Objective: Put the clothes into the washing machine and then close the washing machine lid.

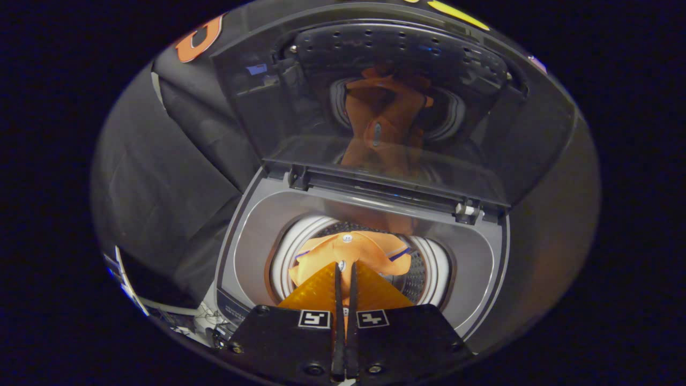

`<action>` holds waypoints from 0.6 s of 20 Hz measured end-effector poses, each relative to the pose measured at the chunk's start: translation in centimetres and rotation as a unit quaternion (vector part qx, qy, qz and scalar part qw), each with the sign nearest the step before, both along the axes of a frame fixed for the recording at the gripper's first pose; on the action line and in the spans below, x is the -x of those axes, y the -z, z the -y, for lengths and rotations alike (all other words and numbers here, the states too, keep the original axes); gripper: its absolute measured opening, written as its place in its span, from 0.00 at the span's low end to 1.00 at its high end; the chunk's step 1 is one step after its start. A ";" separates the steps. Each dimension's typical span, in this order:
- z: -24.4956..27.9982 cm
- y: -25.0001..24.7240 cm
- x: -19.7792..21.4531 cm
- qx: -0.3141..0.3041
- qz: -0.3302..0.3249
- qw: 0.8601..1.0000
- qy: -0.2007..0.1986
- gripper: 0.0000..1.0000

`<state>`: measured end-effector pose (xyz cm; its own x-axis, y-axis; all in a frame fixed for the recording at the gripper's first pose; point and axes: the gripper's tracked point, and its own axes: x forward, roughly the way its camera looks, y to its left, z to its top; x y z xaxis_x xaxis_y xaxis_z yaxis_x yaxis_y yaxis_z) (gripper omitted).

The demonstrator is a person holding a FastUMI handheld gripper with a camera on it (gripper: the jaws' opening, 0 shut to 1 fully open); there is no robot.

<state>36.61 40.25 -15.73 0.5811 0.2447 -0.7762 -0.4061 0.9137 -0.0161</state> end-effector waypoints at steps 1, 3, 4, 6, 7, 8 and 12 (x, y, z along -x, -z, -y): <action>0.0 0.0 0.0 -0.002 0.000 1.000 0.000 0.05; 0.0 0.1 -0.2 0.000 0.003 1.000 -0.001 0.05; 0.0 0.0 -0.1 0.001 0.004 1.000 -0.002 0.05; 0.0 0.1 -0.1 0.000 0.005 1.000 -0.003 0.05; 0.0 0.0 -0.1 -0.001 0.004 1.000 -0.004 0.05; -0.1 0.1 -0.1 -0.005 0.004 1.000 -0.005 0.05; 0.1 1.3 0.2 0.002 -0.009 1.000 -0.018 0.70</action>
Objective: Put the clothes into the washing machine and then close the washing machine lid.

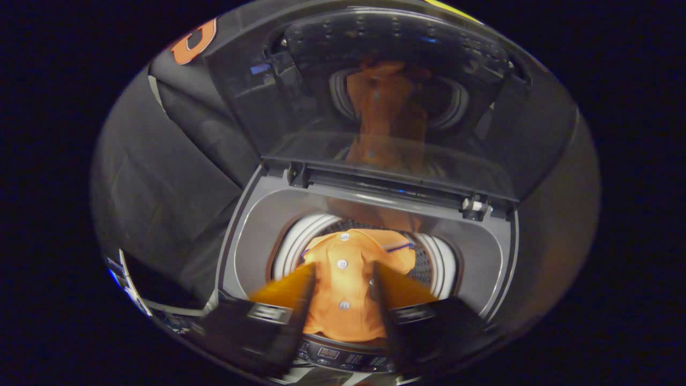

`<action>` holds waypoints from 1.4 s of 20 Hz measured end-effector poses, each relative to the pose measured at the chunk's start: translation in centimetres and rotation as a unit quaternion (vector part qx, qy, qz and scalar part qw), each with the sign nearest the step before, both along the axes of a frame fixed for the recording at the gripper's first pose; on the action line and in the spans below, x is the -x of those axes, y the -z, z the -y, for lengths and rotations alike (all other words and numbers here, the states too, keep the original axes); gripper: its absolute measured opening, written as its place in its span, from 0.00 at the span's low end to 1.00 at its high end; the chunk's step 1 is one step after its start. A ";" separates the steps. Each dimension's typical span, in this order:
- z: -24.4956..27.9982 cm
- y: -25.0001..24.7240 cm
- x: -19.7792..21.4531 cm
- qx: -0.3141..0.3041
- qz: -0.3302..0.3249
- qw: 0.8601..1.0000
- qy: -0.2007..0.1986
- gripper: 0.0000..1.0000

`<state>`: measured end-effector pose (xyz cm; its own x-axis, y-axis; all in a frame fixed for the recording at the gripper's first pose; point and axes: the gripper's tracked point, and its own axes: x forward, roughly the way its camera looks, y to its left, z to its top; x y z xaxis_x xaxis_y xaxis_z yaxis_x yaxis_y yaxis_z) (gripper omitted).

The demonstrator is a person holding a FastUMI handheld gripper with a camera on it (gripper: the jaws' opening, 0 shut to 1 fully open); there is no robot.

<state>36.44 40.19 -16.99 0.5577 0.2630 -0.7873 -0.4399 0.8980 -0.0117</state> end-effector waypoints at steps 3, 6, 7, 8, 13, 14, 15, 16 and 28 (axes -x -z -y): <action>-0.9 -1.0 0.0 0.008 0.017 1.000 -0.012 1.00; -1.0 -1.8 0.0 0.008 0.035 0.999 -0.022 1.00; -1.2 -2.3 0.2 0.004 0.034 0.999 -0.019 1.00; -1.5 -2.8 0.5 -0.003 0.029 0.999 -0.017 1.00; -4.6 -10.1 0.9 -0.051 0.051 0.997 -0.038 1.00; -5.3 -12.1 0.9 -0.057 0.061 0.995 -0.045 1.00; -5.7 -14.2 1.0 -0.063 0.069 0.994 -0.052 1.00; -6.1 -15.9 1.1 -0.071 0.073 0.993 -0.059 1.00; -6.4 -27.4 -6.0 -0.108 0.122 0.987 -0.005 1.00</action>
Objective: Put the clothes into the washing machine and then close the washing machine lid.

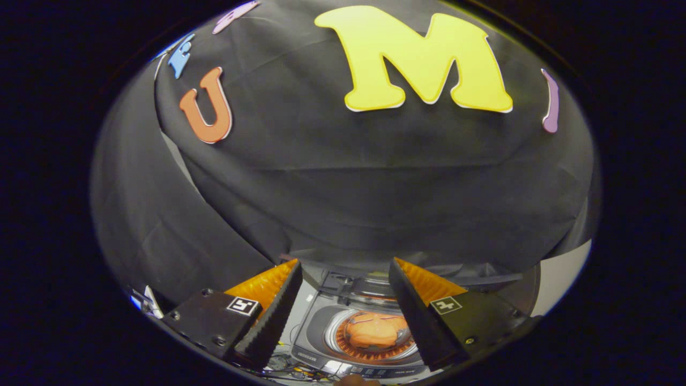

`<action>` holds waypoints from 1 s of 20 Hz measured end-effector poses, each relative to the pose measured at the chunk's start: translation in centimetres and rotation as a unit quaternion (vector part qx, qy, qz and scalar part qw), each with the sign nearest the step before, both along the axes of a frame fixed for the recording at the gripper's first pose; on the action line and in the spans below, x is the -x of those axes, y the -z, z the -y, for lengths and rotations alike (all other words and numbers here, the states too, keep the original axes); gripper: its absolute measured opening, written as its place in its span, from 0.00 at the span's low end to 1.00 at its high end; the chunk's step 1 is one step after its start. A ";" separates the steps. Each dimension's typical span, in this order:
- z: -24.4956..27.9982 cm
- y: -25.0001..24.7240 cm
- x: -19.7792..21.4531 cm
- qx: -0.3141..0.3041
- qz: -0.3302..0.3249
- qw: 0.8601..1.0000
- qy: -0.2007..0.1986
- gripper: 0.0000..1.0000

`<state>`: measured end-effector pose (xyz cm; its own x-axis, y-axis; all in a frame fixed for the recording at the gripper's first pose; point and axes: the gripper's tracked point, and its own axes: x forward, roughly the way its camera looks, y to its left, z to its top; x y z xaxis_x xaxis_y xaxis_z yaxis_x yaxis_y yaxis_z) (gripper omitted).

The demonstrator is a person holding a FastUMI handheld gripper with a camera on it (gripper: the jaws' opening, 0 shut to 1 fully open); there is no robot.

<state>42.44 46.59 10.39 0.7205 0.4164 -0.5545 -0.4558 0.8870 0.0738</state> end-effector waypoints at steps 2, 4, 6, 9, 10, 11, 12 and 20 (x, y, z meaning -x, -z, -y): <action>0.3 0.3 -2.5 0.003 0.009 1.000 0.022 1.00; 0.5 1.3 -4.8 0.005 0.001 0.999 0.038 1.00; 1.3 2.2 -6.2 0.005 -0.006 0.998 0.059 1.00; 3.0 4.0 -8.7 0.026 0.010 0.995 0.094 1.00; 2.9 4.4 -8.9 0.022 0.011 0.994 0.102 1.00; 2.8 5.0 -8.8 0.017 0.006 0.994 0.106 1.00; 2.8 5.7 -8.6 0.021 -0.001 0.994 0.109 1.00; 3.0 6.1 -8.1 0.017 0.050 0.995 0.089 1.00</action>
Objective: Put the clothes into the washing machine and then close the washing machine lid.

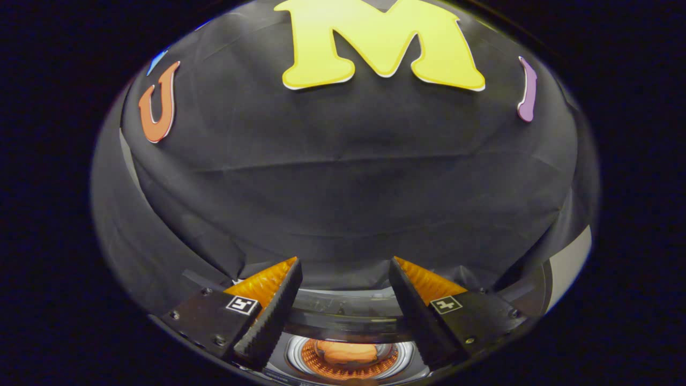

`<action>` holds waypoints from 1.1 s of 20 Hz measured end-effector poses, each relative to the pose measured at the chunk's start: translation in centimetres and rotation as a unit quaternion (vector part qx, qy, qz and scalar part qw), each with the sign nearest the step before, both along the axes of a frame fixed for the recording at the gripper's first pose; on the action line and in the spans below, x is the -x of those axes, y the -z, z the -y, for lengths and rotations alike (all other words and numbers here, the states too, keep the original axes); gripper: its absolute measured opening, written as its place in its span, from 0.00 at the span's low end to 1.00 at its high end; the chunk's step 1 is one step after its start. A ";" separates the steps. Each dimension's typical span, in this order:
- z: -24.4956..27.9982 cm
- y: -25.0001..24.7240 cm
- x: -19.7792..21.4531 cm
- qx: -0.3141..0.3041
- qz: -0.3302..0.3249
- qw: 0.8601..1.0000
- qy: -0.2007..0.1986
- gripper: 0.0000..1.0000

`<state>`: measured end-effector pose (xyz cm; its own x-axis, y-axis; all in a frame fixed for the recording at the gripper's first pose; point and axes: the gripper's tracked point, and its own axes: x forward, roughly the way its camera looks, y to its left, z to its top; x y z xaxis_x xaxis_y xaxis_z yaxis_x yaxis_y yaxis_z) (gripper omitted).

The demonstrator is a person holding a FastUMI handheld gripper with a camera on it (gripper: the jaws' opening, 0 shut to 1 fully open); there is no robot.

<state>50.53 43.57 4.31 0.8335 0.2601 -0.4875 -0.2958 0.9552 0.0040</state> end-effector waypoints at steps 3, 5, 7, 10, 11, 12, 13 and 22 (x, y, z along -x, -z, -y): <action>0.2 -0.2 0.6 -0.003 0.017 1.000 -0.004 1.00; 0.2 -0.3 0.9 -0.006 0.040 0.999 -0.003 1.00; 0.3 -0.4 1.5 -0.010 0.065 0.998 -0.004 1.00; 0.2 -1.1 1.2 -0.015 0.119 0.993 -0.014 1.00; 0.2 -0.9 1.1 -0.017 0.127 0.992 -0.013 1.00; 0.2 -1.0 1.1 -0.018 0.133 0.991 -0.012 1.00; 0.3 -1.0 1.0 -0.019 0.136 0.990 -0.011 1.00; 0.2 -0.6 1.2 -0.022 0.137 0.990 -0.014 1.00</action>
